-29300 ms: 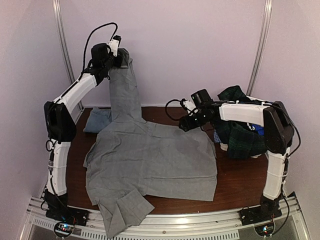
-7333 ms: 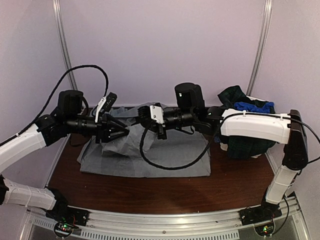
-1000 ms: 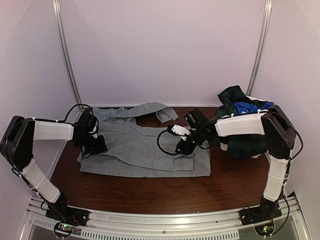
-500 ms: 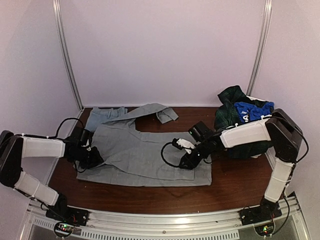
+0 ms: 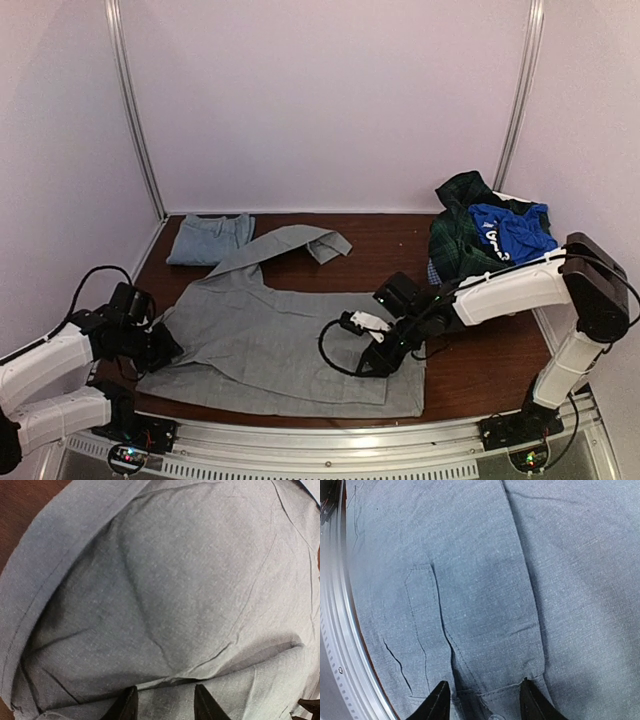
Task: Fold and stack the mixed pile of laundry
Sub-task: Move the 1/3-folded shirt to the center of the board, then pick up the 1/3-folded shirt from the center of the board.
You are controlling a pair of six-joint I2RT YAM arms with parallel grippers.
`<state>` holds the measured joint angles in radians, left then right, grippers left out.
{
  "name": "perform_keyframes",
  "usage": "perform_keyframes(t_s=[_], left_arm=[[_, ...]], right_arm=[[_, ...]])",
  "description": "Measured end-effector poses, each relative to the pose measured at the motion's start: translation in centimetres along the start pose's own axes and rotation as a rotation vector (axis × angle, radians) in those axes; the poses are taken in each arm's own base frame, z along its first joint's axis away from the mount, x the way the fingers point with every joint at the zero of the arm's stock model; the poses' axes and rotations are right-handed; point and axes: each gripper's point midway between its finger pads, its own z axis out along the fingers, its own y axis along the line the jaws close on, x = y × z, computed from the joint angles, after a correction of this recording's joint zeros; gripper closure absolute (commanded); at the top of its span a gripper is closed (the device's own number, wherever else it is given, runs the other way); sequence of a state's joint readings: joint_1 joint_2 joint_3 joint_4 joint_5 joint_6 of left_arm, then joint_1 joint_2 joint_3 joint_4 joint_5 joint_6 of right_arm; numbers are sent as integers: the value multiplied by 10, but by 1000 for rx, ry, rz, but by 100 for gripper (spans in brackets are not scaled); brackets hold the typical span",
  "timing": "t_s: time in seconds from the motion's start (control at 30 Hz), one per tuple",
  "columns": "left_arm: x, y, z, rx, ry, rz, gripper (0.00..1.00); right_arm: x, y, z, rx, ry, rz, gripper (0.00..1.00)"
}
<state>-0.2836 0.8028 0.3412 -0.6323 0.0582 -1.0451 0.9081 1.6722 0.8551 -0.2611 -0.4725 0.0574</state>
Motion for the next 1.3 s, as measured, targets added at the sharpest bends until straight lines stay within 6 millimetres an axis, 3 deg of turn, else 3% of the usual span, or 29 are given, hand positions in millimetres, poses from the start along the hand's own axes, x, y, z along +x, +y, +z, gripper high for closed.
perform_keyframes(t_s=[0.1,0.2,0.3,0.47,0.57,0.63,0.67,0.73,0.8,1.0,1.17,1.3], left_arm=[[-5,-7,-2,-18,13,50,51],[-27,-36,-8,-1,6,150,44],[-61,-89,-21,74,-59,284,34],[-112,-172,-39,197,-186,491,27],[-126,-197,-33,213,-201,579,26],[-131,-206,-21,199,-191,632,26],[-134,-209,-13,186,-180,654,26],[-138,-211,4,147,-152,688,26],[-143,-213,21,114,-128,714,28],[-135,-193,64,20,-31,776,30],[-136,-181,71,-36,-19,842,28],[-143,-180,71,-67,-52,907,23]], right_arm=[[-2,-2,-6,16,20,12,49],[-27,-11,-23,50,-29,21,47],[-74,-32,-52,109,-150,36,46],[-173,-92,-120,269,-404,73,45],[-225,-128,-146,343,-498,87,46],[-254,-148,-149,380,-532,70,45],[-258,-157,-147,391,-529,66,46],[-257,-168,-131,399,-479,51,46],[-243,-174,-112,396,-403,42,46],[-166,-180,-64,367,-147,43,46],[-116,-188,-48,392,8,55,46],[-108,-197,-52,445,44,42,45]])
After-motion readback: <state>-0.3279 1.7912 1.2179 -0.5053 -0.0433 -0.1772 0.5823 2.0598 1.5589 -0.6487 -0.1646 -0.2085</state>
